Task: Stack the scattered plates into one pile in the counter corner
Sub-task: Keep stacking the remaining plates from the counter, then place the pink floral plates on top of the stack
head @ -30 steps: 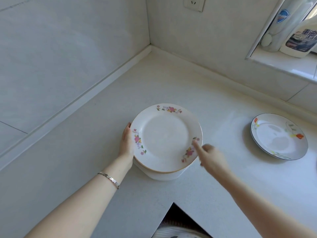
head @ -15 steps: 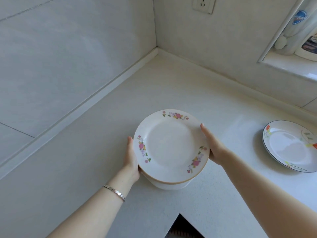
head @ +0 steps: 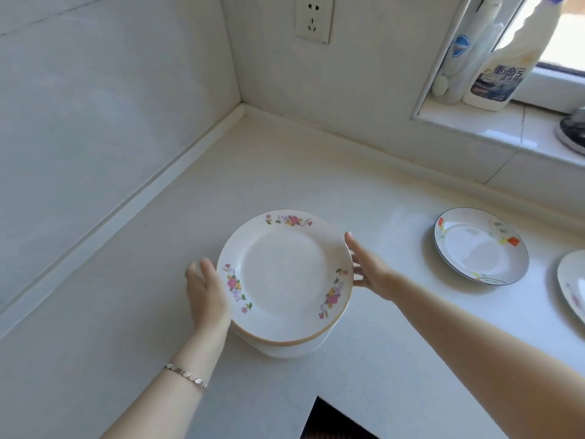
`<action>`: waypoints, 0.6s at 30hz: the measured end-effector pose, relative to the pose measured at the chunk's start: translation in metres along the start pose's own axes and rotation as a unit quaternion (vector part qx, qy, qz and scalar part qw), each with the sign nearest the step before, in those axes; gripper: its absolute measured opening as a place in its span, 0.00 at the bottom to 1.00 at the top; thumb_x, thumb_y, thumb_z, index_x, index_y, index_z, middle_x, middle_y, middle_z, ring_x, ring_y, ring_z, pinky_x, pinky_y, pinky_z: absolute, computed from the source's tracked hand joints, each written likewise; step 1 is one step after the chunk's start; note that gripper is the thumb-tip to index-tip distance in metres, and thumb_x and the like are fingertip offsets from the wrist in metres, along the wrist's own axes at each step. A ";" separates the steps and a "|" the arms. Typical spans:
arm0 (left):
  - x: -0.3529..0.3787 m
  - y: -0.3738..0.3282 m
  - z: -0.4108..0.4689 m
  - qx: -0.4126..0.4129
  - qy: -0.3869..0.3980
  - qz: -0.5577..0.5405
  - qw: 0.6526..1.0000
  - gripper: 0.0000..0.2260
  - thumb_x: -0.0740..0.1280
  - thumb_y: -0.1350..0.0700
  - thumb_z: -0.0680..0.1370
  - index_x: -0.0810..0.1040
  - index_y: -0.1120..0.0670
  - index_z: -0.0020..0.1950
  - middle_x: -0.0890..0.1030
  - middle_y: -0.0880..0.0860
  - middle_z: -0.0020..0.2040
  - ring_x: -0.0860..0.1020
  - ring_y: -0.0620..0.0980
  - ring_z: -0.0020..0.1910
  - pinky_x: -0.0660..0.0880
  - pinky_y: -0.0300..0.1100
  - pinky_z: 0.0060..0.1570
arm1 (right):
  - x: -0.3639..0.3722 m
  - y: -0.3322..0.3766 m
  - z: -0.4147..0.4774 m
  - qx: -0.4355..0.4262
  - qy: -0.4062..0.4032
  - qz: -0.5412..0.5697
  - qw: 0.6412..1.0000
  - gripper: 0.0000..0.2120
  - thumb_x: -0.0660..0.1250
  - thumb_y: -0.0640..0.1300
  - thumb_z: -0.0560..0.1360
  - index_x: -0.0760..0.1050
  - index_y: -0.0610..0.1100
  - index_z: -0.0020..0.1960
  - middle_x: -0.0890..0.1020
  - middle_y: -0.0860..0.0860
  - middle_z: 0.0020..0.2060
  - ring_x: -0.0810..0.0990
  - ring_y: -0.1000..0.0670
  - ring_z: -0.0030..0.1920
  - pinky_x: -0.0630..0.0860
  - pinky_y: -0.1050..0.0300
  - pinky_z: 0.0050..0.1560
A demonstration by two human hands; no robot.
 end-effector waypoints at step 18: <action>0.336 0.011 -0.286 0.242 0.531 0.421 0.695 0.06 0.56 0.57 0.76 0.70 0.54 0.42 0.79 0.52 0.39 0.77 0.51 0.36 0.68 0.37 0.33 | -0.253 -0.150 -0.218 0.009 -0.254 0.041 0.966 0.06 0.61 0.42 0.78 0.76 0.45 0.48 0.81 0.50 0.40 0.79 0.54 0.40 0.73 0.62 0.45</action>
Point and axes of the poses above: each hand's wrist, its own z-axis towards the middle knuckle, its own x-axis out of the palm, y = z × x, the point moved 9 cm from there along z, towards the middle knuckle
